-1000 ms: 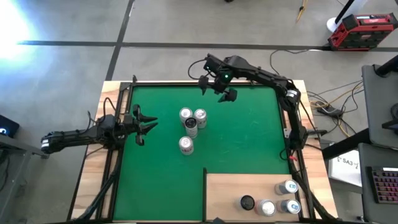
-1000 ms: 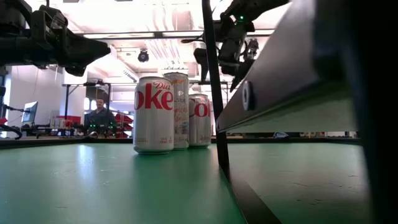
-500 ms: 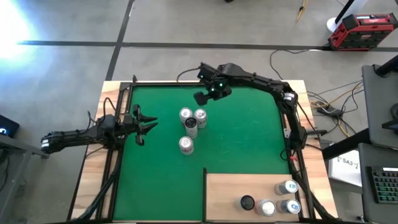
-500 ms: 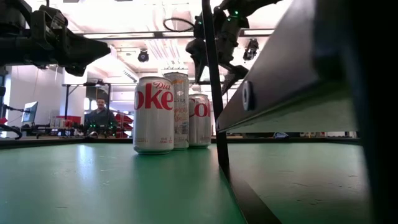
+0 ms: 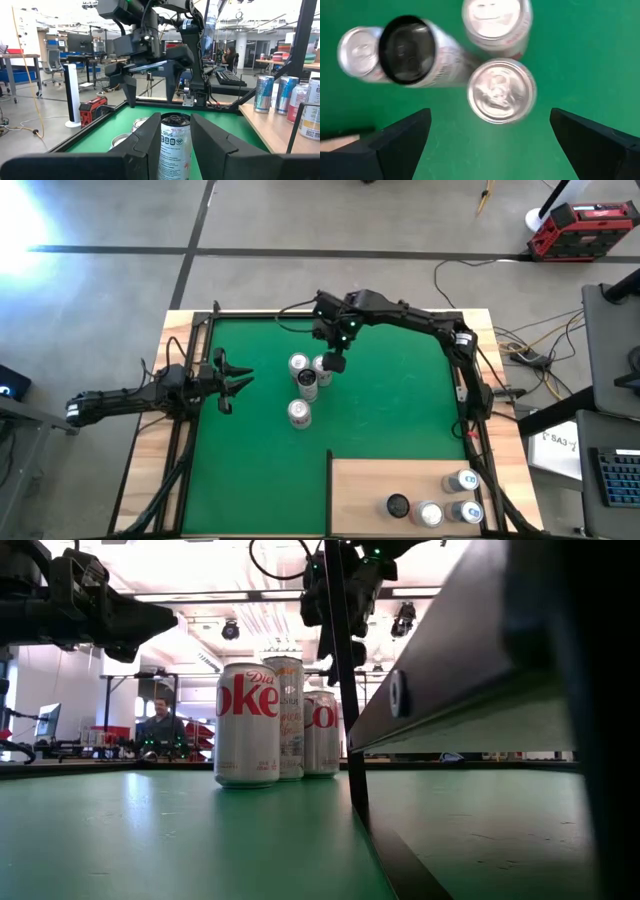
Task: Place canned beverage on shelf
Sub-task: Put the right red silver soda can on the shelf
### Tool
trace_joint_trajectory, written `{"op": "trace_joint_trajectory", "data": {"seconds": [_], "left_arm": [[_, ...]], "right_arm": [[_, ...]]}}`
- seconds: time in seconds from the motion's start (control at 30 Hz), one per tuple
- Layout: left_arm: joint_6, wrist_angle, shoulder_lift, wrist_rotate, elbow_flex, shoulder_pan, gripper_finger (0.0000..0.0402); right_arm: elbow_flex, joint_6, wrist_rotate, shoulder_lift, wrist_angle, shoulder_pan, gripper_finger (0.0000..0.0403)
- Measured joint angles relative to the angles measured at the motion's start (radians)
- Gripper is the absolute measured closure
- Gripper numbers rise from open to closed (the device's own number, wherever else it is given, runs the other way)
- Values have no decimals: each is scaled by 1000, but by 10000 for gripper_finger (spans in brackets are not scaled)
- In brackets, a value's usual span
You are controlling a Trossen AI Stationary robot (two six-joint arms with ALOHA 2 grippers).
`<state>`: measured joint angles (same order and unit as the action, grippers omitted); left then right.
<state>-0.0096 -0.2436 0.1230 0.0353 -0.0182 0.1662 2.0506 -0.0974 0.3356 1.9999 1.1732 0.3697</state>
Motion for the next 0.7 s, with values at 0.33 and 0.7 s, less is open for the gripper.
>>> {"op": "trace_joint_trajectory", "data": {"seconds": [0.33,0.7], "left_arm": [[0,0,0,0,0,0,313],[0,0,0,0,0,0,313]], "right_arm": [[0,-333,38,-1,24,-10,3],[-5,-494,21,29,-19,-36,3]]}}
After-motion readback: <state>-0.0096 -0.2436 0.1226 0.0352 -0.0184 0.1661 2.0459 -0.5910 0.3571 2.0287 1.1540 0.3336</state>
